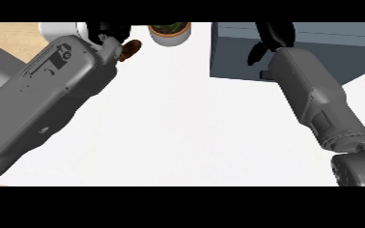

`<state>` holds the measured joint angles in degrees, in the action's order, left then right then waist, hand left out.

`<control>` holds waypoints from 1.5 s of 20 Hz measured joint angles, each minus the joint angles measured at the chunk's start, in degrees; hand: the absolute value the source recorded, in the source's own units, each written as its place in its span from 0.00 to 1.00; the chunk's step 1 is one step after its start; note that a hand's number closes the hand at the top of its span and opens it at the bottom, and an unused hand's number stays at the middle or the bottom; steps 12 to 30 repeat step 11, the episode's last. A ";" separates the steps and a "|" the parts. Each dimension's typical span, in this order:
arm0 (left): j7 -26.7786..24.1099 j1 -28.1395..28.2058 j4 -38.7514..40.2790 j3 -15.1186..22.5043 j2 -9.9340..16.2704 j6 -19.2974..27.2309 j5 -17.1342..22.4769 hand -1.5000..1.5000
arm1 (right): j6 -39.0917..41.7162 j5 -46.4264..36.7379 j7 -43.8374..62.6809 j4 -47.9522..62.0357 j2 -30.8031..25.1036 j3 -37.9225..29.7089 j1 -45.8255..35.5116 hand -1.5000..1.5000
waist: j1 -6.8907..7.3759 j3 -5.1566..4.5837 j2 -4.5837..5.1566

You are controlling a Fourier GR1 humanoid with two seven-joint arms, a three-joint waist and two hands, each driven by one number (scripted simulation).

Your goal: Pick up the can, place it into the drawer and close the drawer

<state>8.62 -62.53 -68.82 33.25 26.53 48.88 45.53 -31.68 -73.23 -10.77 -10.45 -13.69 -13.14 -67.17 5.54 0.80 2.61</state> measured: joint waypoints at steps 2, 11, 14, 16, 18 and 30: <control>0.21 0.24 -0.38 -0.32 0.53 -0.06 -0.02 0.00 | 1.74 3.18 -3.51 0.10 0.03 -2.86 -0.10 0.00 | -0.05 -0.06 -0.06; 1.23 1.82 -2.71 -0.66 1.60 -0.28 -0.15 0.00 | 10.66 17.62 -12.52 -0.26 0.37 -16.34 -1.88 0.00 | -0.29 -0.26 -0.62; 1.23 1.82 -2.71 -0.66 1.60 -0.28 -0.15 0.00 | 10.66 17.62 -12.52 -0.26 0.37 -16.34 -1.88 0.00 | -0.29 -0.26 -0.62; 1.23 1.82 -2.71 -0.66 1.60 -0.28 -0.15 0.00 | 10.66 17.62 -12.52 -0.26 0.37 -16.34 -1.88 0.00 | -0.29 -0.26 -0.62; 1.23 1.82 -2.71 -0.66 1.60 -0.28 -0.15 0.00 | 10.66 17.62 -12.52 -0.26 0.37 -16.34 -1.88 0.00 | -0.29 -0.26 -0.62; 1.23 1.82 -2.71 -0.66 1.60 -0.28 -0.15 0.00 | 10.66 17.62 -12.52 -0.26 0.37 -16.34 -1.88 0.00 | -0.29 -0.26 -0.62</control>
